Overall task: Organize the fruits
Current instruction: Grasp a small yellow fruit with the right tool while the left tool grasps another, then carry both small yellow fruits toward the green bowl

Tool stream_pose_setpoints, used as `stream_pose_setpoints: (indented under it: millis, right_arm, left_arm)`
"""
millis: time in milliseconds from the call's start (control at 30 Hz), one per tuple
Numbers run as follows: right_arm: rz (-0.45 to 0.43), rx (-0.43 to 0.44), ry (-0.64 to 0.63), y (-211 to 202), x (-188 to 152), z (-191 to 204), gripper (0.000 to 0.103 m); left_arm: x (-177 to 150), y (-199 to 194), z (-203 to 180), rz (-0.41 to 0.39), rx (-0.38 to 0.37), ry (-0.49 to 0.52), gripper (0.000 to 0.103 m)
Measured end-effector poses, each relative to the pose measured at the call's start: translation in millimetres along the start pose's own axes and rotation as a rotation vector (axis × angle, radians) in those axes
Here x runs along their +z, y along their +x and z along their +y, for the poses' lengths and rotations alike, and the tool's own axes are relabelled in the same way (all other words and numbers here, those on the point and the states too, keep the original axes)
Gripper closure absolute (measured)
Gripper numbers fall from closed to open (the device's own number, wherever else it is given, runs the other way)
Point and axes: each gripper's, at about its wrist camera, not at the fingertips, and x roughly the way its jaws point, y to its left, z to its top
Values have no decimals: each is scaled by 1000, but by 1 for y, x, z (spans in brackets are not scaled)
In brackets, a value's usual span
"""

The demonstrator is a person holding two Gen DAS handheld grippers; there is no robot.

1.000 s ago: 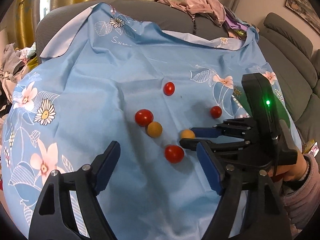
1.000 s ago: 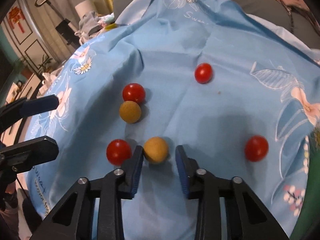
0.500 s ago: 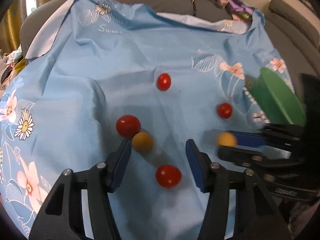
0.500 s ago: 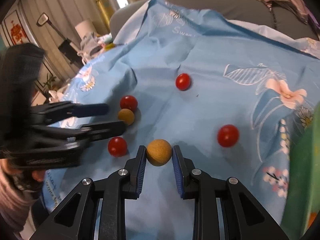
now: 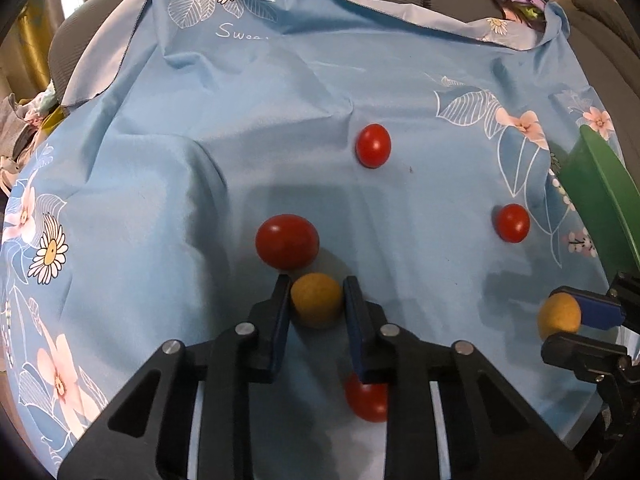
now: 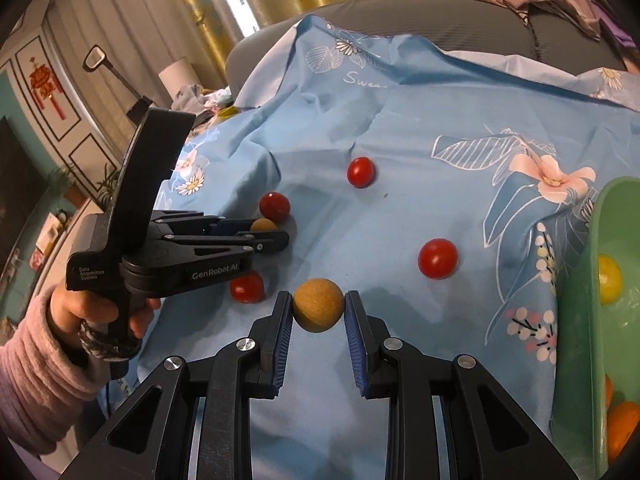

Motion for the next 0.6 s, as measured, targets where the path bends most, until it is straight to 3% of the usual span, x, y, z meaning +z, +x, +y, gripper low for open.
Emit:
stream_pose_setpoints:
  millis: [200, 600]
  right_arm:
    - [-13, -5, 11, -6, -3, -2, 75]
    - [-76, -31, 40, -42, -9, -2, 75]
  left_arm:
    - [-1, -10, -8, -17, 2, 6, 78]
    - [-16, -69, -38, -85, 2, 39, 78]
